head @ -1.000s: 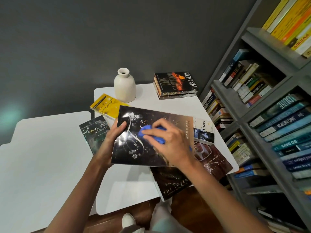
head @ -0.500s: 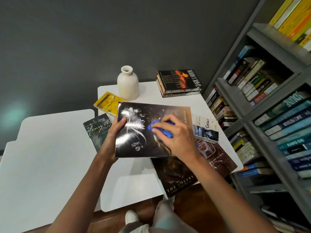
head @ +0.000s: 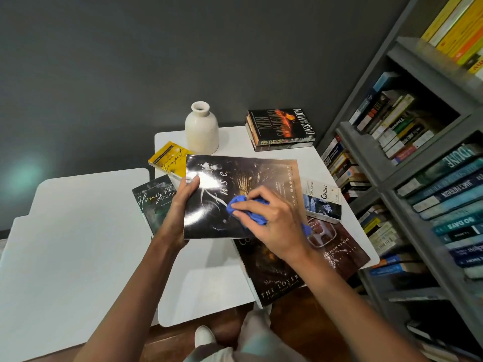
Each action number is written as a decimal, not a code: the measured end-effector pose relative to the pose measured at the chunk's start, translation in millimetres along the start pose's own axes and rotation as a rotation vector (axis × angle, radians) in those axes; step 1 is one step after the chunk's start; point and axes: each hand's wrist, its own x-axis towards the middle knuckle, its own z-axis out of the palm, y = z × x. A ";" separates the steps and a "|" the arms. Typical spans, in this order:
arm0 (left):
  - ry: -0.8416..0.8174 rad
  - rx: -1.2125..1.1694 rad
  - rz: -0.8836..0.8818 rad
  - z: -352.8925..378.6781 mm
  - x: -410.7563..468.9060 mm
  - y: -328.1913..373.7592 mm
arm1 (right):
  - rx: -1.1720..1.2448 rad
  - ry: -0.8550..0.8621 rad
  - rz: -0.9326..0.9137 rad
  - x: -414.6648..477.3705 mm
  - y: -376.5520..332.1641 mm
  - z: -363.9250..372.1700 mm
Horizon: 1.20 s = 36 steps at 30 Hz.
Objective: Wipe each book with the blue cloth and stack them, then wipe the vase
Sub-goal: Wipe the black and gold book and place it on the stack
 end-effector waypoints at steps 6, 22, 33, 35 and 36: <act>-0.012 -0.042 -0.041 -0.7 -0.1 5.7 | 0.049 -0.133 -0.165 -4.2 -27.7 15.4; 0.036 -0.153 -0.055 -8.0 -4.9 3.7 | -0.005 -0.037 -0.102 -14.9 -16.8 8.1; -0.038 -0.068 -0.045 -4.0 -6.9 6.0 | 0.043 0.014 -0.076 0.7 -38.9 22.8; -0.046 -0.076 -0.042 -3.8 -7.4 5.2 | 0.028 0.025 -0.050 6.5 -31.1 18.0; -0.044 -0.065 -0.028 -3.3 -7.9 4.5 | 0.005 0.056 -0.014 10.9 -23.8 14.6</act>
